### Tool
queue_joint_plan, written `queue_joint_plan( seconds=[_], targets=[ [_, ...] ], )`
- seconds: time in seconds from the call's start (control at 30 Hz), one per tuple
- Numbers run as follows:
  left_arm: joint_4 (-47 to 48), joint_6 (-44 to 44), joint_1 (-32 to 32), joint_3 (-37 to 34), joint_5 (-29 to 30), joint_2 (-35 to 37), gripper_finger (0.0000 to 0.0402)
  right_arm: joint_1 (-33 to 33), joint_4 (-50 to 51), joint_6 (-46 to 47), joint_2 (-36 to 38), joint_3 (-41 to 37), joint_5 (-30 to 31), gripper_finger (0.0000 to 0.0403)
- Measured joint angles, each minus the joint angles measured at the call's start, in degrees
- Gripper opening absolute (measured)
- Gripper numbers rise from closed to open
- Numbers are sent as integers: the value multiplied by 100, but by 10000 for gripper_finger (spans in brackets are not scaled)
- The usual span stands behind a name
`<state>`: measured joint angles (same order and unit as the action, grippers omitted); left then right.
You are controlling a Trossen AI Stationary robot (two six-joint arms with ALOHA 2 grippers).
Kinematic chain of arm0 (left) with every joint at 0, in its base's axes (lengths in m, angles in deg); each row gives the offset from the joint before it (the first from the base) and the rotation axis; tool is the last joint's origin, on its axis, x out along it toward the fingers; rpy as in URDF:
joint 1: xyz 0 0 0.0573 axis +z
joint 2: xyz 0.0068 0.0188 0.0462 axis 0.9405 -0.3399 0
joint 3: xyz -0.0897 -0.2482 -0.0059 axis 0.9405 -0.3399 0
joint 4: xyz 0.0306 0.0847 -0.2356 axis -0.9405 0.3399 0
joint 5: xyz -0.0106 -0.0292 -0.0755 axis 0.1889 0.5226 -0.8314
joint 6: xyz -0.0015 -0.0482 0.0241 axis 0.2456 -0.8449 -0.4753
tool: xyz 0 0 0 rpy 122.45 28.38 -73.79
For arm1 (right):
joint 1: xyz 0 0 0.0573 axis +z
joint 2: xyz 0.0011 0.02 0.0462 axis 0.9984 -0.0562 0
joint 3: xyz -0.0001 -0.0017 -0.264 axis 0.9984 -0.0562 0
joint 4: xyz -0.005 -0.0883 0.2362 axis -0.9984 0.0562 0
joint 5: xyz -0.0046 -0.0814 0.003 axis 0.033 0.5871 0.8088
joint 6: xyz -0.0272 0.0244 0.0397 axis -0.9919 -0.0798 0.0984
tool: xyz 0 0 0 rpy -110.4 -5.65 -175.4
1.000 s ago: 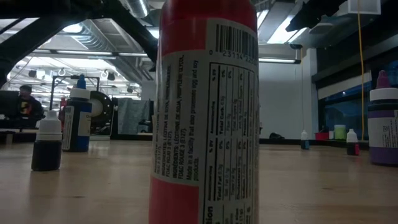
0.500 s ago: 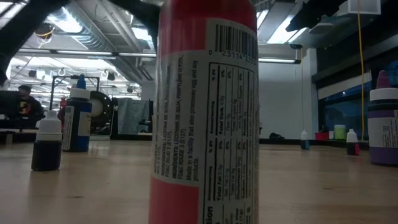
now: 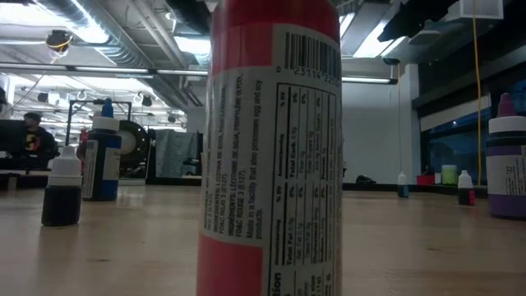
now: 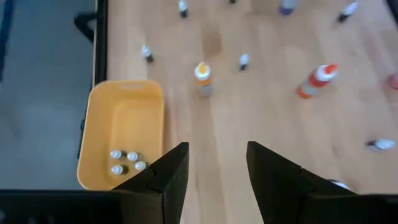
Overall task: Pick & Place food coloring
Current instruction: Put the small purple food coloring bottle into the yellow bin
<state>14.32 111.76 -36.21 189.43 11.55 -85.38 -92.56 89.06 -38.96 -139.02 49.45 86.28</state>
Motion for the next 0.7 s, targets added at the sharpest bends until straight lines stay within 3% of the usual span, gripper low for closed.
queue_joint_plan(
  seconds=[0.2,0.37,0.53,0.7],
  targets=[
    [390,-85,-688,0,3,545,155,0,0,0,2,0,0,169],
    [606,-676,-1581,0,10,756,156,1,0,0,0,0,0,169],
    [623,-1703,-2762,0,119,802,151,0,0,0,0,0,0,169],
    [287,-3327,-3994,0,1058,655,145,0,0,0,2,0,0,169]
  ],
)
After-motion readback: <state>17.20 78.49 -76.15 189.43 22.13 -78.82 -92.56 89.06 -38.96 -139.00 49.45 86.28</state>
